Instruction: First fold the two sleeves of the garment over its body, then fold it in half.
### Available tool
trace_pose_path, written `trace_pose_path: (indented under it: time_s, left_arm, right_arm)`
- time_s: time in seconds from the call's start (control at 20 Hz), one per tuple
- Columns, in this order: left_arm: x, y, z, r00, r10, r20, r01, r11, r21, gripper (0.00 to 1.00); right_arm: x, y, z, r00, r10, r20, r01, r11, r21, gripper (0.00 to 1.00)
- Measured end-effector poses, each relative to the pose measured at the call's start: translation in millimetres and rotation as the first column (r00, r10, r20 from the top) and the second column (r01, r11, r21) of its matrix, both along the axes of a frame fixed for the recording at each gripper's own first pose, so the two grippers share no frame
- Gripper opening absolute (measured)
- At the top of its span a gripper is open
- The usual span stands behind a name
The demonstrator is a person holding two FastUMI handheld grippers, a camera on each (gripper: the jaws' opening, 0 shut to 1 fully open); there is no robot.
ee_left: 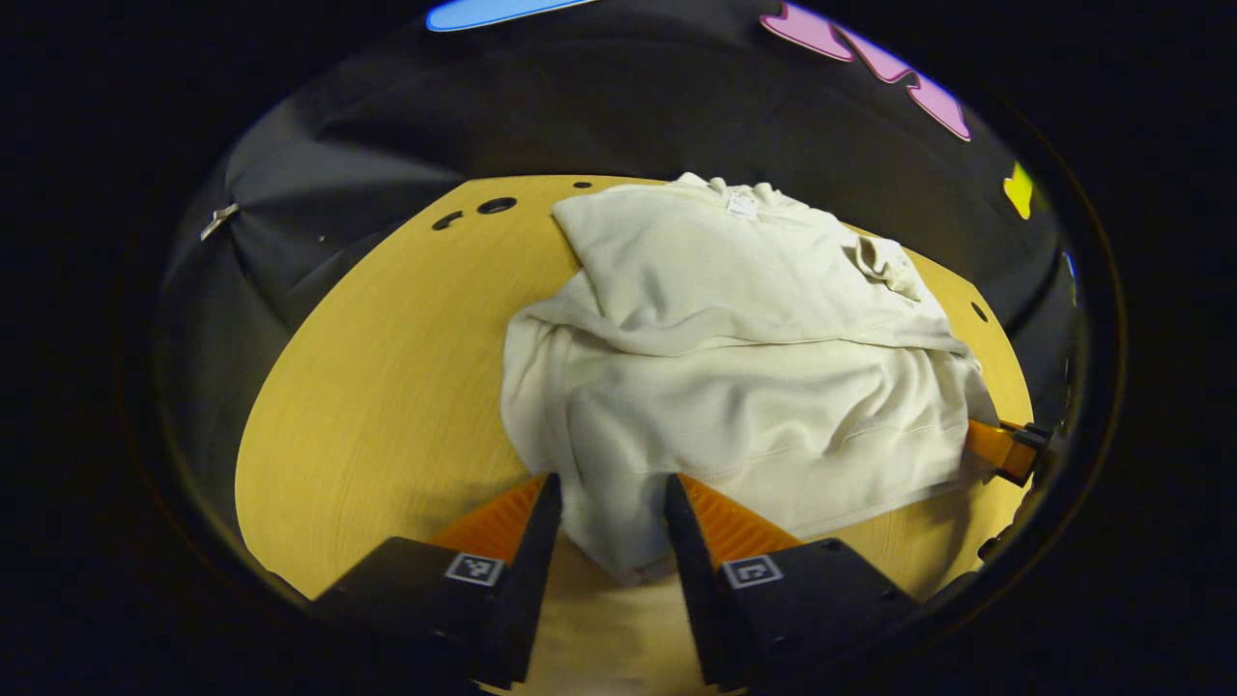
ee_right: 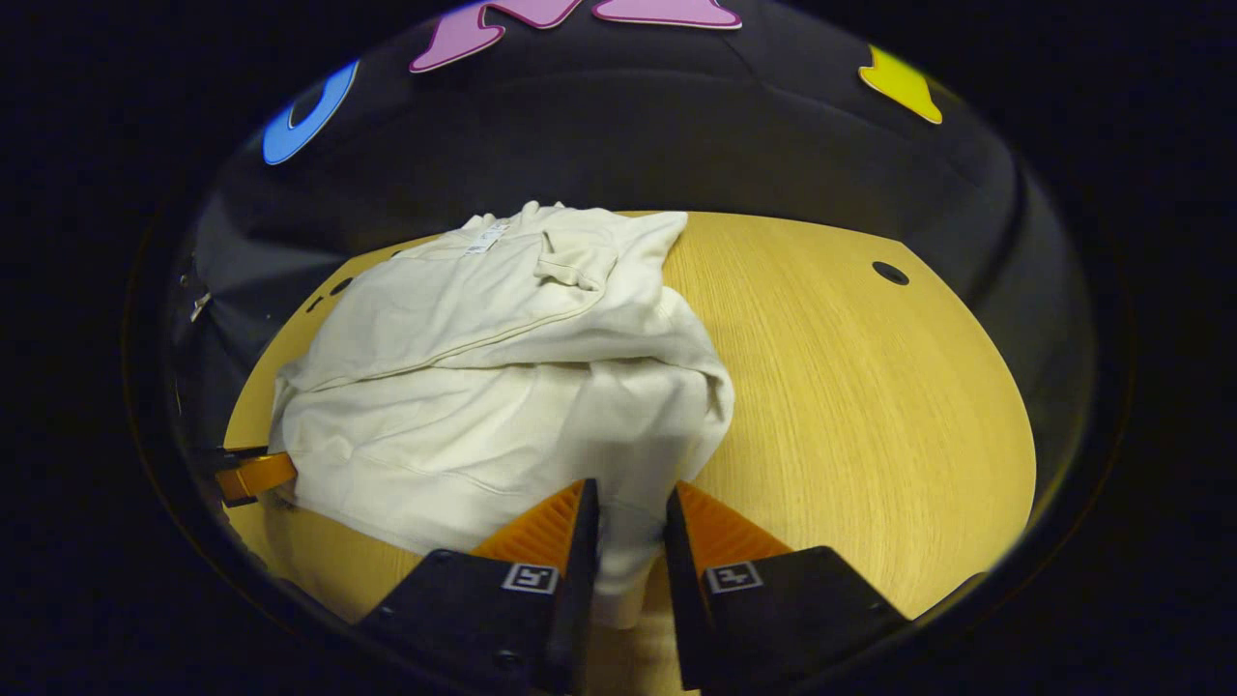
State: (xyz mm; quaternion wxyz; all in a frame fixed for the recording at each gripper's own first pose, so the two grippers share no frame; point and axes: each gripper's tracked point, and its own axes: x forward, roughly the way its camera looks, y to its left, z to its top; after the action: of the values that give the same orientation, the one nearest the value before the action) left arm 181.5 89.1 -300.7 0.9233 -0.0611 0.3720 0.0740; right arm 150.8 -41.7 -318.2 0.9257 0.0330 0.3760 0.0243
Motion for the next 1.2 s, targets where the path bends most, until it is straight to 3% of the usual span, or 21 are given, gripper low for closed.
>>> trace_pose_path:
  time_s: [0.05, 0.1, 0.15, 0.35, 0.5, 0.65, 0.9, 1.2]
  left_arm:
    - [2.6, -2.7, 0.7, 1.000, 0.005, 0.011, -0.005, 1.000, -0.002, 0.55]
    - [2.1, -5.0, 1.7, 1.000, 0.007, 0.022, -0.007, 1.000, -0.014, 0.38]
    - [3.7, -6.9, 3.5, 0.999, 0.017, 0.036, -0.016, 0.999, -0.029, 0.28]
    - [9.1, -11.5, 6.3, 0.993, 0.045, 0.107, -0.035, 0.995, -0.091, 0.07]
    - [14.5, -17.8, 11.4, 0.987, 0.030, 0.157, -0.011, 0.993, -0.121, 0.07]
    - [20.9, -19.1, 17.1, 0.980, 0.083, 0.181, -0.049, 0.981, -0.186, 0.06]
    - [40.2, -17.2, 37.4, 0.950, 0.136, 0.280, -0.063, 0.965, -0.255, 0.06]
    - [70.2, -9.7, 81.6, 0.900, 0.179, 0.397, -0.054, 0.951, -0.306, 0.06]
  right_arm:
    - [2.7, 3.4, 0.6, 1.000, 0.003, 0.009, -0.003, 1.000, 0.025, 0.20]
    - [-0.4, 4.1, 1.2, 1.000, -0.007, 0.009, 0.007, 0.999, 0.041, 0.24]
    - [0.8, 4.5, 1.3, 1.000, 0.000, 0.008, 0.000, 0.998, 0.055, 0.15]
    - [1.5, 7.0, 6.3, 0.999, 0.024, 0.037, -0.029, 0.988, 0.148, 0.08]
    - [4.2, 7.2, 5.5, 0.997, 0.025, 0.075, -0.036, 0.988, 0.148, 0.05]
    - [12.0, 10.9, 15.1, 0.993, 0.033, 0.113, -0.050, 0.987, 0.150, 0.05]
    - [33.8, 26.0, 25.0, 0.979, 0.058, 0.196, -0.090, 0.983, 0.159, 0.05]
    - [71.2, 31.0, 56.7, 0.958, 0.012, 0.287, -0.076, 0.974, 0.214, 0.05]
